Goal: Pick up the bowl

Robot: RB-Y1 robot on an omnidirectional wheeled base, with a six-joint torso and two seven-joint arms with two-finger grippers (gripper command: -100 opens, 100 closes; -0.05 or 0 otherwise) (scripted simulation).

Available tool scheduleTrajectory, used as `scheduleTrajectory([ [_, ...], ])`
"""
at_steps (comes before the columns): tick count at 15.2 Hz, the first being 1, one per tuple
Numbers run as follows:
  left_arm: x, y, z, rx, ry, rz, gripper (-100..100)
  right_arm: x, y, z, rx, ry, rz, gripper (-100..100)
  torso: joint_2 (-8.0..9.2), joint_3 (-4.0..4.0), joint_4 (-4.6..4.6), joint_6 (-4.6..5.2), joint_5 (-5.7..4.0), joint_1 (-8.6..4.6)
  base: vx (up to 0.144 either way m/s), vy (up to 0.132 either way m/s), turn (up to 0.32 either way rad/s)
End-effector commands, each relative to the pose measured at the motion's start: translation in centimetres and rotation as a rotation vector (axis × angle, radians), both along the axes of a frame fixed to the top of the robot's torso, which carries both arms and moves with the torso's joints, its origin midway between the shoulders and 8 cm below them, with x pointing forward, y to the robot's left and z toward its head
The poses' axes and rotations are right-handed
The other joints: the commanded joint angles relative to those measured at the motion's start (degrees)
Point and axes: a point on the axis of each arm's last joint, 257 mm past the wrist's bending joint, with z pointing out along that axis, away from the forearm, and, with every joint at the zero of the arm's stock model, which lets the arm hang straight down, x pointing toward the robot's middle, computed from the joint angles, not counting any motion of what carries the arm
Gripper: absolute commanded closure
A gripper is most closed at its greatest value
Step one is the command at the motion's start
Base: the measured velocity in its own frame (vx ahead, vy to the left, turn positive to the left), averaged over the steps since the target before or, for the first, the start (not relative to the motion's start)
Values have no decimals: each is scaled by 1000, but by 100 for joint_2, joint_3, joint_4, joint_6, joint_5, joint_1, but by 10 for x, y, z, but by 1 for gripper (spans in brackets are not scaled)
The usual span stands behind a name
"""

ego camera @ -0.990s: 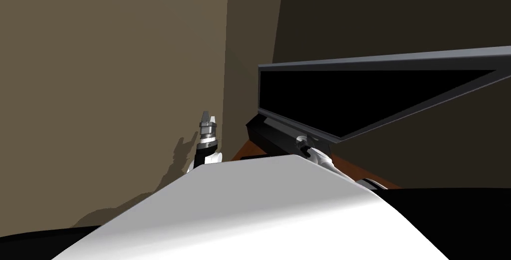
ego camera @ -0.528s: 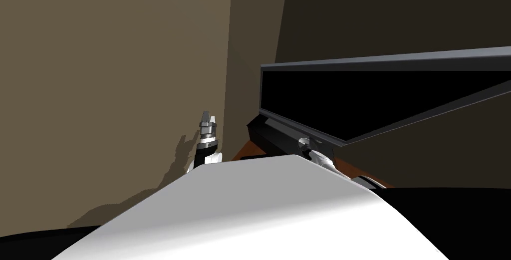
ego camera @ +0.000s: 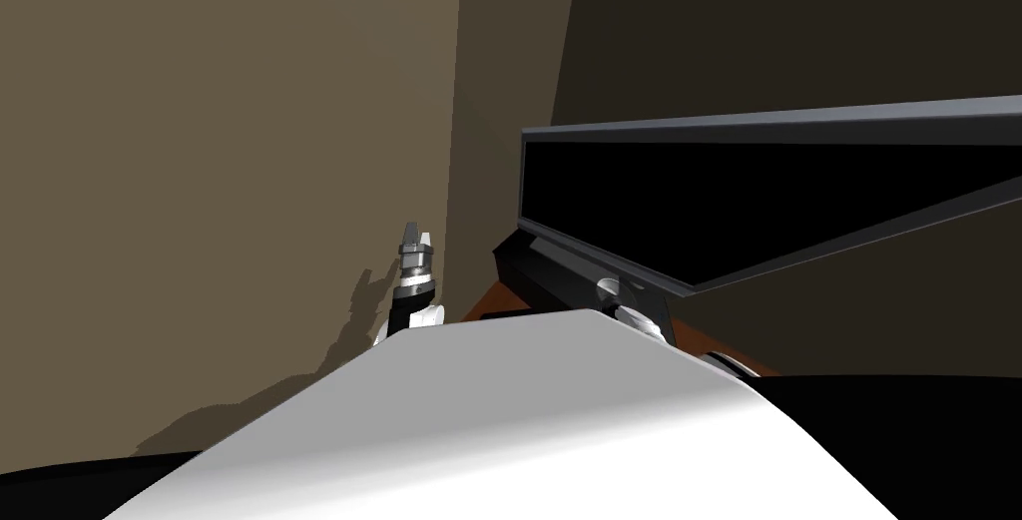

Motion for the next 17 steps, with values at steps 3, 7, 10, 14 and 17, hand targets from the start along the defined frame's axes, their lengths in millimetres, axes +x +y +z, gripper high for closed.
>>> scheduleTrajectory([
  [3, 0, 0, 0, 0, 0, 0, 0, 7, 15, -6, -4, 1, -1, -100, 9, 5, 2, -3, 0, 10, -24, -41, 72],
  [7, 0, 0, 0, 0, 0, 0, 0, 12, 25, -9, -4, 0, -1, -100, 6, 4, 2, -2, 4, 25, -12, -14, 41],
  [10, 0, 0, 0, 0, 0, 0, 0, 13, 25, -9, -6, -1, -1, 100, 4, 1, -2, 0, -1, 29, 0, 0, 0],
  [14, 0, 0, 0, 0, 0, 0, 0, 3, 6, -3, -4, 1, -2, 100, -5, -11, -18, 3, -11, 33, 13, 14, -52],
  [17, 0, 0, 0, 0, 0, 0, 0, -4, -10, 5, -4, 1, -3, 100, -10, -14, -18, 0, -5, 46, 23, 43, -62],
])
